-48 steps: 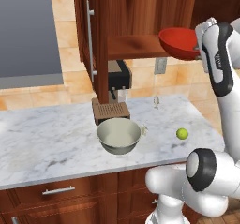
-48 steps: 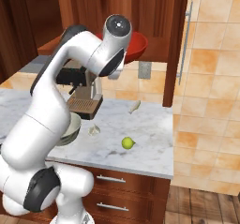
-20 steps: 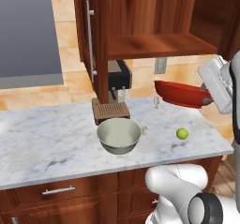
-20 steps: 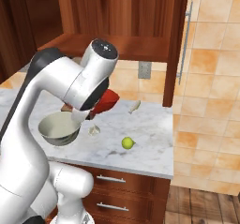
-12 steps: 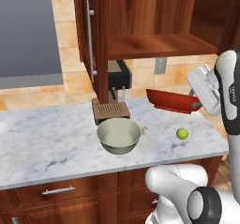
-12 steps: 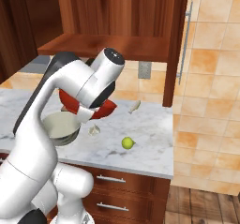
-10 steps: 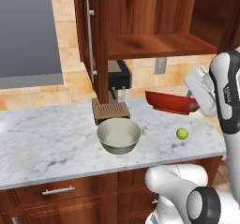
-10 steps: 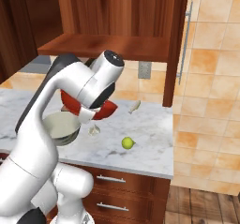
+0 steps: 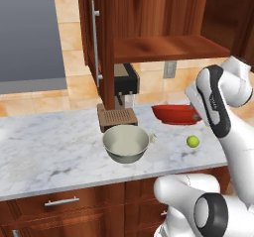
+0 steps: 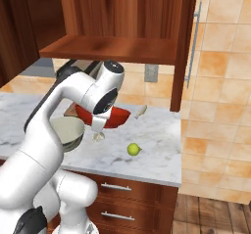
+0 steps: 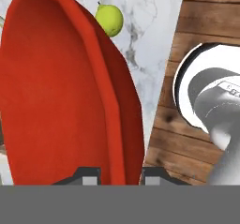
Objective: Pick both bowls and place them on the counter. Then place the garlic in one bowl and place the pear in the other bowl.
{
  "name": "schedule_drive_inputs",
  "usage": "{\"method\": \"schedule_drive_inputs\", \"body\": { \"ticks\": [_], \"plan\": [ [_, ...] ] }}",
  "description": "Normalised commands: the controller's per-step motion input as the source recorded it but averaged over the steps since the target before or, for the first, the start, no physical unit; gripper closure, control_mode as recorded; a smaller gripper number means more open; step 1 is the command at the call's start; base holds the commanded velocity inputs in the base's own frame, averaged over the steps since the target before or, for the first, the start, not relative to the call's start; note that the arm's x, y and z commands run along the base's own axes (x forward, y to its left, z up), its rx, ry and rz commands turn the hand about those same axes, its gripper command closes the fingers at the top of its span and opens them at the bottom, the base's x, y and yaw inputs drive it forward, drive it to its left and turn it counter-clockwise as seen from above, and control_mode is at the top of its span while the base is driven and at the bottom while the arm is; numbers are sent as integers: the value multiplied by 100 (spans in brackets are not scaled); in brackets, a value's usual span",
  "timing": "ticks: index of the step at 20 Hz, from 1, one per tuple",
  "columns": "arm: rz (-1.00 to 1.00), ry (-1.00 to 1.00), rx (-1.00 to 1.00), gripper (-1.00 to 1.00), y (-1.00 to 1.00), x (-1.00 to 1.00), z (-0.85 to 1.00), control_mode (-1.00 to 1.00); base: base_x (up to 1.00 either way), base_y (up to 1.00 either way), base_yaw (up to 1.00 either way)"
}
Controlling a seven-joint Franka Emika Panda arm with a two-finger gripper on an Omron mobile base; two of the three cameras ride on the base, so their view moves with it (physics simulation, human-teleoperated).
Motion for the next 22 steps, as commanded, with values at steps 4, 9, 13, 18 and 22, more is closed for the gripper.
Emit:
{"method": "schedule_drive_inputs", "body": {
  "ticks": [4,9,13,18,22],
  "plan": [
    [0,5,-16,100,-10,49,-44,-100,0,0,0],
    [0,0,-14,100,-29,41,-38,-100,0,0,0],
    [0,0,-6,100,-37,21,-37,-100,0,0,0],
    [0,0,0,100,-23,34,-30,-100,0,0,0],
    [2,0,3,100,-18,47,-19,-100,0,0,0]
  ]
}}
